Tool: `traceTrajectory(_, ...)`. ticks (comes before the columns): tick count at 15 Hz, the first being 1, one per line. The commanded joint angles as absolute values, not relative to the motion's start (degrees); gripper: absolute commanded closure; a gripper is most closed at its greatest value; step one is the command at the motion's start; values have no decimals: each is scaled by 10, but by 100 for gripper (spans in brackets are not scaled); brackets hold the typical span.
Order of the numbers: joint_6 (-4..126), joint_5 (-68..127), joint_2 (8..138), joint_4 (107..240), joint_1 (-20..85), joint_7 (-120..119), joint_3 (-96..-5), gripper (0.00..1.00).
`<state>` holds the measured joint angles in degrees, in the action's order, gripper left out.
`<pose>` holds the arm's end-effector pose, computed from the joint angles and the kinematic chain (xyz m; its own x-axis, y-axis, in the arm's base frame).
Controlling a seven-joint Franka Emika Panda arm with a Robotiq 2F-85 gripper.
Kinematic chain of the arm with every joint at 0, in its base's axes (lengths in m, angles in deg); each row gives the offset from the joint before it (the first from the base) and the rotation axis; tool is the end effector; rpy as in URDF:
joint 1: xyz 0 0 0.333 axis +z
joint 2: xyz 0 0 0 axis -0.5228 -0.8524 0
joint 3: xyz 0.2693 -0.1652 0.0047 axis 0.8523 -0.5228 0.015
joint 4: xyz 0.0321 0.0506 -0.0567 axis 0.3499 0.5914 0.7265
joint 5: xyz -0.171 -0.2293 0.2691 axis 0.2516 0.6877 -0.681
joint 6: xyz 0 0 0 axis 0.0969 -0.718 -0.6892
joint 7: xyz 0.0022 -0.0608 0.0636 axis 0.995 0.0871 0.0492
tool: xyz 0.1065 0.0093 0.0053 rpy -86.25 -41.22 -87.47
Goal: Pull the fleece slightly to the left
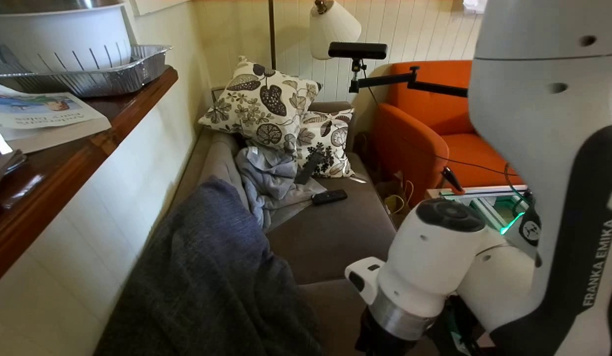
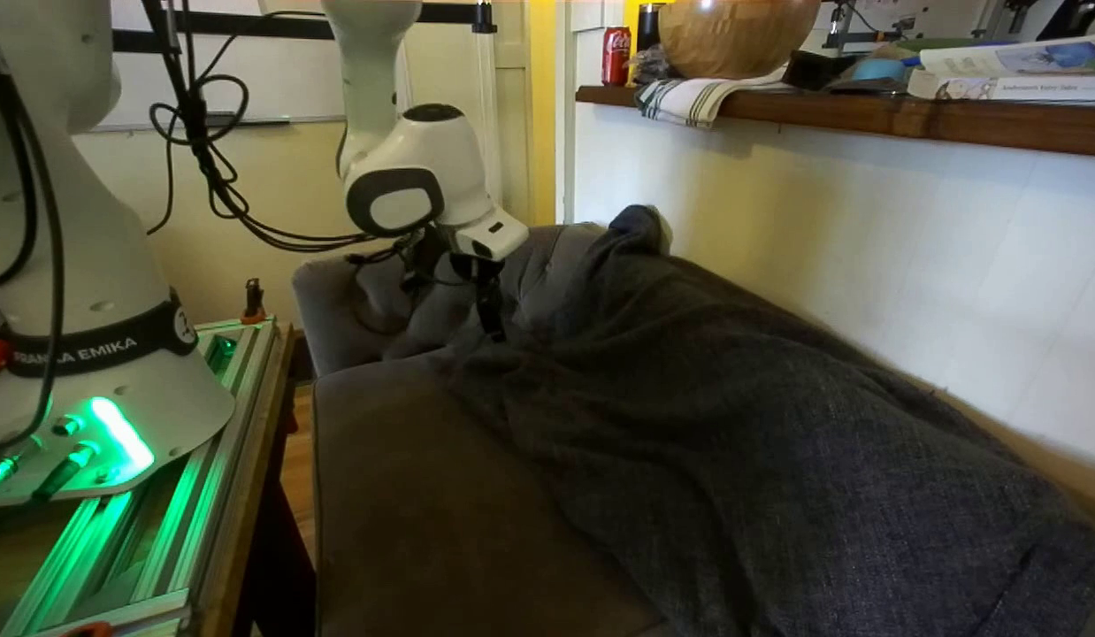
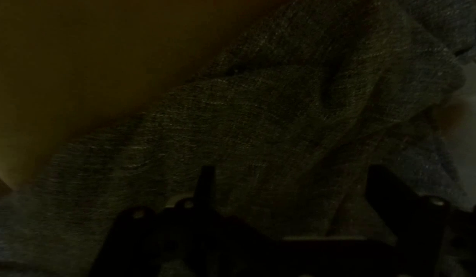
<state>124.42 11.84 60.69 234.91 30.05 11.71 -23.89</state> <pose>0.3831 0.1396 0.1176 0.9417 -0.2734 0.1959 -0.2235 -0.9440 -0.2428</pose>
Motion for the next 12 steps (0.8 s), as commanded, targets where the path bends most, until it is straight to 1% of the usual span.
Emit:
traceTrajectory(1,1274,-9,681,2392,393,149,-284,0)
traceTrajectory(3,1276,-89,708,2402,473,133,-356,0)
traceTrajectory(4,1283,-21,678,2399,399,144,-300,0)
traceTrajectory(6,1279,-54,691,2393,468,150,-360,0)
traceTrajectory(12,1279,-59,693,2393,475,148,-368,0)
